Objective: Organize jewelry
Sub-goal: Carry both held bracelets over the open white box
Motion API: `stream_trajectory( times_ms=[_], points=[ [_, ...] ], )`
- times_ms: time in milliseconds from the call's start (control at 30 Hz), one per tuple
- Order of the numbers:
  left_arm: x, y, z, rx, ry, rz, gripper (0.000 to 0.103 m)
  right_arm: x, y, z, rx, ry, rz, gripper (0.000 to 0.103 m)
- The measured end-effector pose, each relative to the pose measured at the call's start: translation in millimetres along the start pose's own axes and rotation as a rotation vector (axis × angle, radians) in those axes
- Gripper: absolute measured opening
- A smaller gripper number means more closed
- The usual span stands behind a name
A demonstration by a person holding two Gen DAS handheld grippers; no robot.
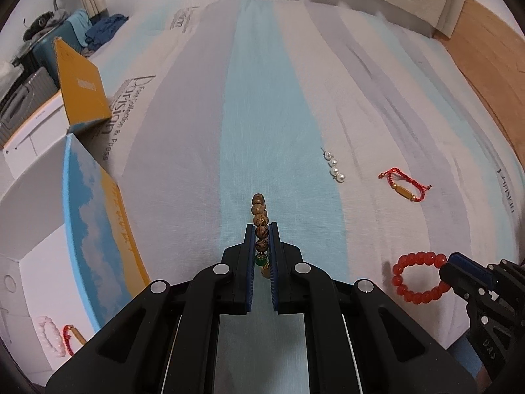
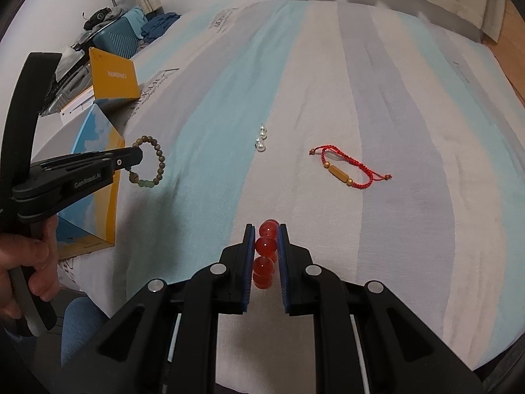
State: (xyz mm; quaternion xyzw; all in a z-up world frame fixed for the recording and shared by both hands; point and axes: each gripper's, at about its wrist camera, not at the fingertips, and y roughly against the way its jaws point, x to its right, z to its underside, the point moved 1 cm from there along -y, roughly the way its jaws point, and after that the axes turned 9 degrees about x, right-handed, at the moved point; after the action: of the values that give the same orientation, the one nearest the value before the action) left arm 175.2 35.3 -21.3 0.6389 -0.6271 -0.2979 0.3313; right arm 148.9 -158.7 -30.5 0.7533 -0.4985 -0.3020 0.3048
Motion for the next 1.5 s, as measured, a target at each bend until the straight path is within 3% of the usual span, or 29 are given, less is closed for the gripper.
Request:
stream_trajectory(
  times_ms=[900,1500],
  points=[
    [-30.6,57.4,-3.3,0.05,0.01,-0.016,0.007,-43.7,31.8,-27.8,0.06,0.035,0.01,0.013],
    [-86.1,105.8,-2.6,0.1,0.053,-0.066,0.007,-102.0,52.5,-59.5,0.109,0.11,-0.007,0.009]
  ],
)
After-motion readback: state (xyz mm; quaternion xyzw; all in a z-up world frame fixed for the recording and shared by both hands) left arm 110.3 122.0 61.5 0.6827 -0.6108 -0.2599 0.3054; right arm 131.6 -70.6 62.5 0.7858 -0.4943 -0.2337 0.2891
